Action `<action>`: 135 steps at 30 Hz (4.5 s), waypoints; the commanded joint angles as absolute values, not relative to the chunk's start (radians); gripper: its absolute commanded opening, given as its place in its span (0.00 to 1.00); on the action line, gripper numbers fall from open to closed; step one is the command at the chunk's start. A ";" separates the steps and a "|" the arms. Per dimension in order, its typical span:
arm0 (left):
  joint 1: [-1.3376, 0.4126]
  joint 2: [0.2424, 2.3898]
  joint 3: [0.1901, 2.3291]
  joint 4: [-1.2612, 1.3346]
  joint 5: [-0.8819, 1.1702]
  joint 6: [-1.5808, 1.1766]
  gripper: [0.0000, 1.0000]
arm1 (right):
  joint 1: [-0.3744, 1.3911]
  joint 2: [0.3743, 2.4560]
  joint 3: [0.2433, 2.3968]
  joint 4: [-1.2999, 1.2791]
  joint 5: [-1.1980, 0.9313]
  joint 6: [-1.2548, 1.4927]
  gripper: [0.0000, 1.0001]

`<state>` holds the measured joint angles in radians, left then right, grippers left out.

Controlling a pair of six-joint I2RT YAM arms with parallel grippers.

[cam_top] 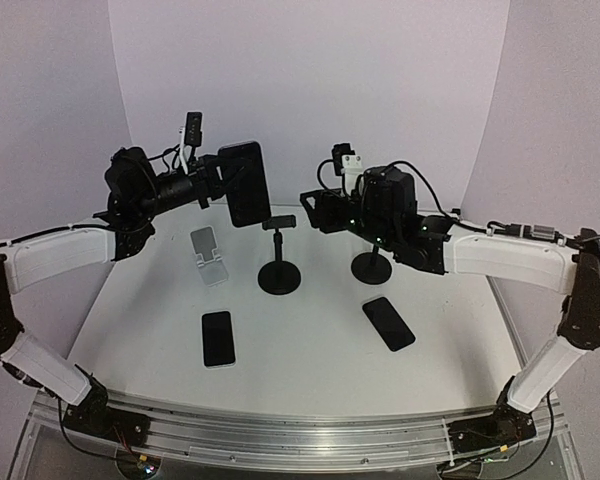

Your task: Place the phone on the phone stand

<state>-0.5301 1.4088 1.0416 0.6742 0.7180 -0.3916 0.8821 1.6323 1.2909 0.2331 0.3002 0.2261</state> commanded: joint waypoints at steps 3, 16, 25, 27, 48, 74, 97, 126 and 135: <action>-0.531 1.589 1.216 0.884 0.691 -0.391 0.00 | 0.892 1.743 1.305 0.342 0.471 0.084 0.45; -0.478 1.826 1.398 0.919 0.792 -0.447 0.00 | 0.910 1.810 1.243 0.489 0.493 0.105 0.54; -0.465 1.868 1.437 0.925 0.819 -0.468 0.00 | 0.913 1.876 1.301 0.472 0.480 0.077 0.57; -0.465 1.871 1.436 0.926 0.821 -0.469 0.00 | 0.914 1.886 1.312 0.471 0.487 0.076 0.52; -0.471 1.878 1.400 0.944 0.802 -0.436 0.00 | 0.913 1.968 1.414 0.411 0.533 0.029 0.26; -0.525 1.909 1.315 0.982 0.668 -0.418 0.00 | 0.946 1.981 1.436 0.393 0.626 0.052 0.00; -0.550 1.964 1.206 1.119 0.659 -0.530 0.00 | 0.946 1.972 1.408 0.400 0.606 0.108 0.00; -0.538 1.944 1.156 0.716 0.804 -0.247 0.00 | 0.946 1.996 1.301 0.541 0.566 0.122 0.00; -0.495 1.950 1.205 0.539 0.817 -0.079 0.00 | 0.946 2.002 1.312 0.540 0.551 0.083 0.00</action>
<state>-0.5339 1.8763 1.2291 0.9081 0.7247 -0.2051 0.9478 1.9907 1.3064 0.5221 0.5858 0.1192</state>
